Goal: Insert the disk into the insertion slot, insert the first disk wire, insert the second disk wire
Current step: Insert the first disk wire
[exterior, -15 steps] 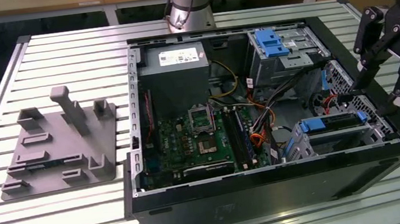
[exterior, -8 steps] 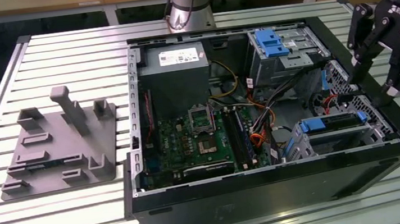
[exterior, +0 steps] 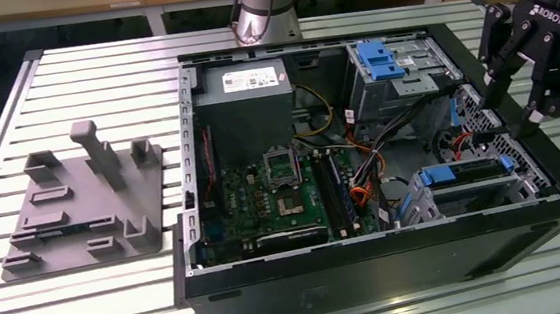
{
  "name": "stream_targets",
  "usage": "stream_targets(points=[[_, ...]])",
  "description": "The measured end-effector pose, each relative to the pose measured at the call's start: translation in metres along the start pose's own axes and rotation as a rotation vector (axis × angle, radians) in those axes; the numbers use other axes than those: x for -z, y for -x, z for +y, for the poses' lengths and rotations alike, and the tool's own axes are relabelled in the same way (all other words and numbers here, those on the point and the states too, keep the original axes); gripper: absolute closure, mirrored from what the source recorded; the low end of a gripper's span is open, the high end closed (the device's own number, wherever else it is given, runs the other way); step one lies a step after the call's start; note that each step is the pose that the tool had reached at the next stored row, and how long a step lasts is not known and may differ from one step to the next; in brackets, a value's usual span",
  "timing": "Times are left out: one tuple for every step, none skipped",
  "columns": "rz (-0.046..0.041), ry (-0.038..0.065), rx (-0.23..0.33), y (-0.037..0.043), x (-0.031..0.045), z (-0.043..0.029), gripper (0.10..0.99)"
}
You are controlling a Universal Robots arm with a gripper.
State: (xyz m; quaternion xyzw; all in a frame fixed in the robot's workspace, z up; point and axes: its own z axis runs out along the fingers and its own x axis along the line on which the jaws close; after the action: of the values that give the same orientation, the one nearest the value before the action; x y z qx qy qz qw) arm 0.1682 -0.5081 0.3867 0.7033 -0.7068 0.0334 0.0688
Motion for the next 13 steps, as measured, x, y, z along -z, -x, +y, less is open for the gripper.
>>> stream_targets(points=[[0.0000,0.000,0.000,0.0004,-0.0016,-0.0020,0.525],[0.0000,0.000,0.000,0.0007,-0.0033,-0.0035,0.525],[0.0001,0.000,-0.001,0.0010,-0.0051,-0.0043,0.525],[0.0007,0.001,-0.008,0.0011,-0.0063,-0.0044,0.525],[0.0008,0.003,-0.023,0.0013,-0.0071,-0.0044,0.525],[0.0007,0.005,-0.038,0.0014,-0.0079,-0.0045,0.525],[0.0006,0.007,-0.053,0.0015,-0.0087,-0.0045,0.525],[0.0006,0.010,-0.068,0.0016,-0.0095,-0.0046,0.525],[0.0015,0.011,-0.079,0.0020,-0.0107,-0.0046,0.525],[0.0035,0.011,-0.082,0.0038,-0.0119,-0.0047,0.525],[0.0058,0.011,-0.082,0.0070,-0.0132,-0.0049,0.525],[0.0089,0.011,-0.082,0.0108,-0.0142,-0.0051,0.525],[0.0117,0.011,-0.082,0.0137,-0.0153,-0.0053,0.525]])
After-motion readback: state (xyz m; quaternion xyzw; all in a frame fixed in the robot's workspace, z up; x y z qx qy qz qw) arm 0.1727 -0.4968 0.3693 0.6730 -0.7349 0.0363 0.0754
